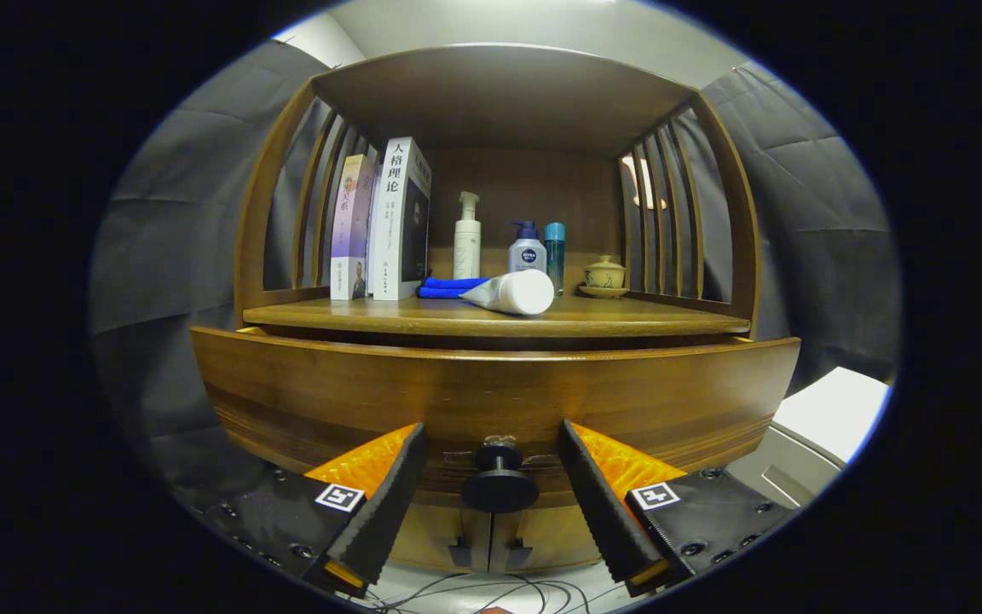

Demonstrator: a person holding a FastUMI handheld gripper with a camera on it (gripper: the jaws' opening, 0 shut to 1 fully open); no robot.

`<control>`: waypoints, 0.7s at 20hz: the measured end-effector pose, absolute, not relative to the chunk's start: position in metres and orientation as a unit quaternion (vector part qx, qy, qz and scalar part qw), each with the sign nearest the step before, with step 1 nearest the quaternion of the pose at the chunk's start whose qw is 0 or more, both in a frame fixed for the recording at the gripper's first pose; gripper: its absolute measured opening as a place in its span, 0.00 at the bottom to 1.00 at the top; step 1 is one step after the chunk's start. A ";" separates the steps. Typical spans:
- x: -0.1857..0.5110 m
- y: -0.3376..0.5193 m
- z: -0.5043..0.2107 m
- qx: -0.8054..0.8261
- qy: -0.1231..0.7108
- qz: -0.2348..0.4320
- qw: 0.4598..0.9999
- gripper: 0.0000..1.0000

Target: Pull open the drawer, take out the items inside it, and place them on the countertop above the cabinet.

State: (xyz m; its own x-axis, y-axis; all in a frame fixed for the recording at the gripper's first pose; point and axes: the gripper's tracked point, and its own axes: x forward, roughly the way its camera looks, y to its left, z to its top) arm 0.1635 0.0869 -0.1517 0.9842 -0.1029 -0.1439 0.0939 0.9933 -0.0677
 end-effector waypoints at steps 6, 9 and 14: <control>0.196 0.085 -0.152 -0.030 0.079 -0.050 0.995 0.98; 0.210 0.085 -0.154 -0.028 0.082 -0.049 0.995 0.98; 0.215 0.091 -0.163 -0.044 0.082 -0.046 0.995 0.98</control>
State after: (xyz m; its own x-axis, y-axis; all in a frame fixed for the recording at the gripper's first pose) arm 0.2152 0.0914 -0.1626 0.9822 -0.0995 -0.1591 0.0852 0.9919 -0.0945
